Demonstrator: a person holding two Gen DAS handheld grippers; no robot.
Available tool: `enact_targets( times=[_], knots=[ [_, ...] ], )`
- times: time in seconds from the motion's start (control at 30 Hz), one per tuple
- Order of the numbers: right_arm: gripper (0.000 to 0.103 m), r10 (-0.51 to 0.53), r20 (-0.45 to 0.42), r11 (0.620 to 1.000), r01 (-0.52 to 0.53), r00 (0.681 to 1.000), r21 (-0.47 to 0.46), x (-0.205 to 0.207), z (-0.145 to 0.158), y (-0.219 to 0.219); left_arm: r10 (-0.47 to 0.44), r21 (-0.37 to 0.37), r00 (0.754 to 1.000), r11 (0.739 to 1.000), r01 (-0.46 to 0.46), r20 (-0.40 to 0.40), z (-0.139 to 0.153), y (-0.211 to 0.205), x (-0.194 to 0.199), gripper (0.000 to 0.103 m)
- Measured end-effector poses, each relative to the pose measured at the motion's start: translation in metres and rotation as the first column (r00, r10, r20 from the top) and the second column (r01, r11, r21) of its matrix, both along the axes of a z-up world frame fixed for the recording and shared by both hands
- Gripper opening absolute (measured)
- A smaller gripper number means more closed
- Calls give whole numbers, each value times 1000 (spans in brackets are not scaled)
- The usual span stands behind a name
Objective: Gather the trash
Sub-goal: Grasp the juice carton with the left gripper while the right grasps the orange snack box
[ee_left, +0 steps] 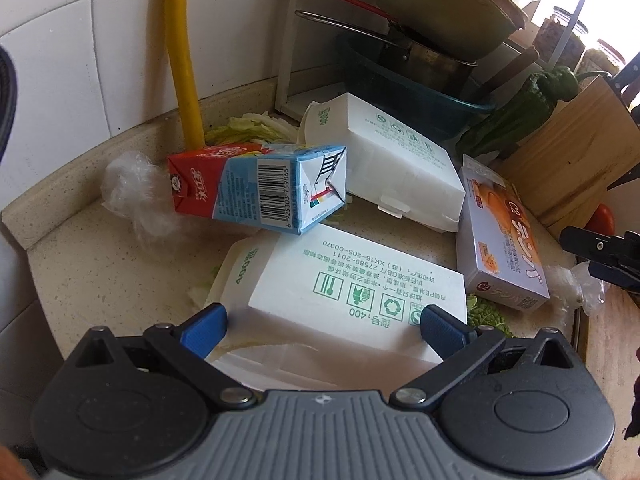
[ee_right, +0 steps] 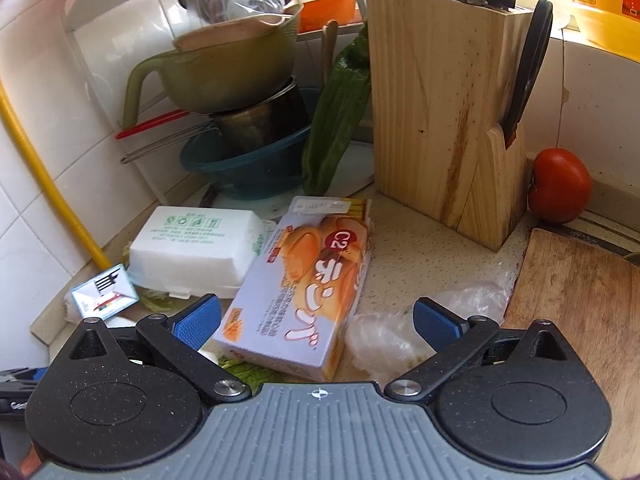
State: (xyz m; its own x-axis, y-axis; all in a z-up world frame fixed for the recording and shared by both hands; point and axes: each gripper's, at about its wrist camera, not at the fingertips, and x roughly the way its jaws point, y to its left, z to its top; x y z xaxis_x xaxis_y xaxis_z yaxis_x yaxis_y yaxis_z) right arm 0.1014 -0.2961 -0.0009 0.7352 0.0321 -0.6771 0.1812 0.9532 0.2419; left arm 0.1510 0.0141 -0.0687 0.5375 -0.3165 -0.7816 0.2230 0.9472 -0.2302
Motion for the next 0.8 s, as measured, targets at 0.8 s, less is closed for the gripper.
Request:
enact_targets(
  times=[0.8],
  knots=[
    [103,-76,53,982,66,996,177,39,-12,-56,-13,-153,998,988,3,-66,-10,24,30,100]
  ],
)
